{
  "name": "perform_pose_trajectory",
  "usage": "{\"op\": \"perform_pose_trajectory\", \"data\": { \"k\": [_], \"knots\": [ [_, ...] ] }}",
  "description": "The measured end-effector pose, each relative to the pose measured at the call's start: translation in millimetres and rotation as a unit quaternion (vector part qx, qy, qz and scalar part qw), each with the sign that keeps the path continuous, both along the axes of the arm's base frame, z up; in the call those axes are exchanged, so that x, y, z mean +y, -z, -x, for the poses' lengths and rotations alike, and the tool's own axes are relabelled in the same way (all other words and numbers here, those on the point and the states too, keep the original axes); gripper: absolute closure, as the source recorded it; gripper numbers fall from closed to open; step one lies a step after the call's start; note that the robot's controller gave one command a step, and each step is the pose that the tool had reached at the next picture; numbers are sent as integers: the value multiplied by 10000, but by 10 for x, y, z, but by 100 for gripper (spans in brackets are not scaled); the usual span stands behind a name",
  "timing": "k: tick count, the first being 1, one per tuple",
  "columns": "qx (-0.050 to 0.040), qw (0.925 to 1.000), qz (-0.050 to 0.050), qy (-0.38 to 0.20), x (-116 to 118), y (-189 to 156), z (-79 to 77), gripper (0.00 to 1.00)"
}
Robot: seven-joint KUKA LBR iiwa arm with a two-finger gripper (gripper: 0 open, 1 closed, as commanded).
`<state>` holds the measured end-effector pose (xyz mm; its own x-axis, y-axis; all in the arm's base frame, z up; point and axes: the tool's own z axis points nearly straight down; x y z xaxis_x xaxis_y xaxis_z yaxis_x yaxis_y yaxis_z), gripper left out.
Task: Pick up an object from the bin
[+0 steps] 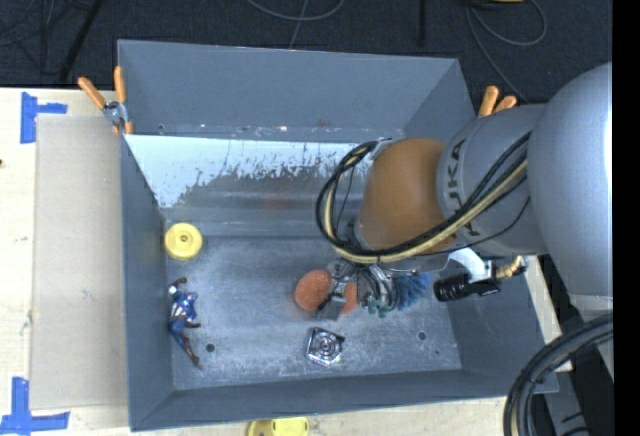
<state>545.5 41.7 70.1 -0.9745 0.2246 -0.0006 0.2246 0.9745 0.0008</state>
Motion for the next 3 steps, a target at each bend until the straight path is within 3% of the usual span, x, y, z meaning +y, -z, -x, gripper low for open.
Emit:
{"op": "perform_pose_trajectory", "data": {
  "k": [3],
  "knots": [
    [0, 10000, -2, 29, -1, 0, 0, 100]
  ]
}}
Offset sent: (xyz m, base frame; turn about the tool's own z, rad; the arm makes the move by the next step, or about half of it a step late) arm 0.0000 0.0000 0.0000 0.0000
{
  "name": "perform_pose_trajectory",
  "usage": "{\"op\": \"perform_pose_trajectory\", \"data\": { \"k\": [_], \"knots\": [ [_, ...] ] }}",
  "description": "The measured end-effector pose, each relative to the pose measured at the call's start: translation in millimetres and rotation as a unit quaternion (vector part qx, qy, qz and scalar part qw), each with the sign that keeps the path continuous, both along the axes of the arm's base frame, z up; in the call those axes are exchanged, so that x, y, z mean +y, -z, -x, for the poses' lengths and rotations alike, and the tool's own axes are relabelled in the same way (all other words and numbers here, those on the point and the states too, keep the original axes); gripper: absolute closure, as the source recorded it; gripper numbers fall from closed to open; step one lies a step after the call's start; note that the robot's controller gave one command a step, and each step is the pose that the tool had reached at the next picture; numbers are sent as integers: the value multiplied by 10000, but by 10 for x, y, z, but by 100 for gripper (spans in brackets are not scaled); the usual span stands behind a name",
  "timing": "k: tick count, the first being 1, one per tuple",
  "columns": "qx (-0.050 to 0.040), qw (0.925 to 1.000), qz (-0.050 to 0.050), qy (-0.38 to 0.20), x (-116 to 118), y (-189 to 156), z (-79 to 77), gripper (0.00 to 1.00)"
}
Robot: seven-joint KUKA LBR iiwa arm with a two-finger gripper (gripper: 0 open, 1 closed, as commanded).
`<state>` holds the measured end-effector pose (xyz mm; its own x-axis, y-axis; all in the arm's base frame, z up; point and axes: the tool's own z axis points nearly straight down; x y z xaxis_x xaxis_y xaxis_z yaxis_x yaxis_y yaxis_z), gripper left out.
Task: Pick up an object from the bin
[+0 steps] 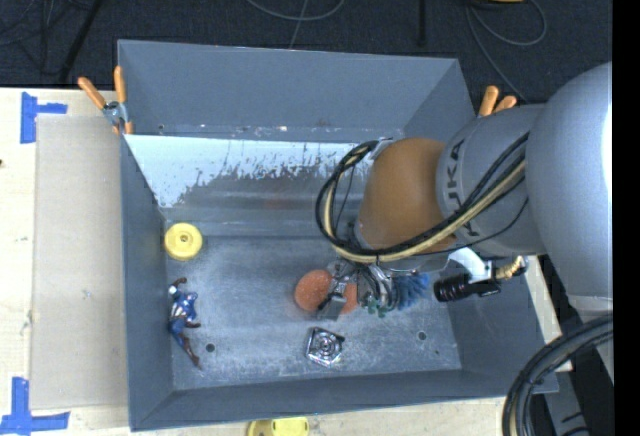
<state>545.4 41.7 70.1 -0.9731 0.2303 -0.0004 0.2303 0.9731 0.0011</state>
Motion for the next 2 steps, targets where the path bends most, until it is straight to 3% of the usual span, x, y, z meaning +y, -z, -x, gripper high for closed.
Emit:
{"op": "perform_pose_trajectory", "data": {
  "k": [2],
  "knots": [
    [0, 10000, -1, 11, 0, 0, 0, 100]
  ]
}}
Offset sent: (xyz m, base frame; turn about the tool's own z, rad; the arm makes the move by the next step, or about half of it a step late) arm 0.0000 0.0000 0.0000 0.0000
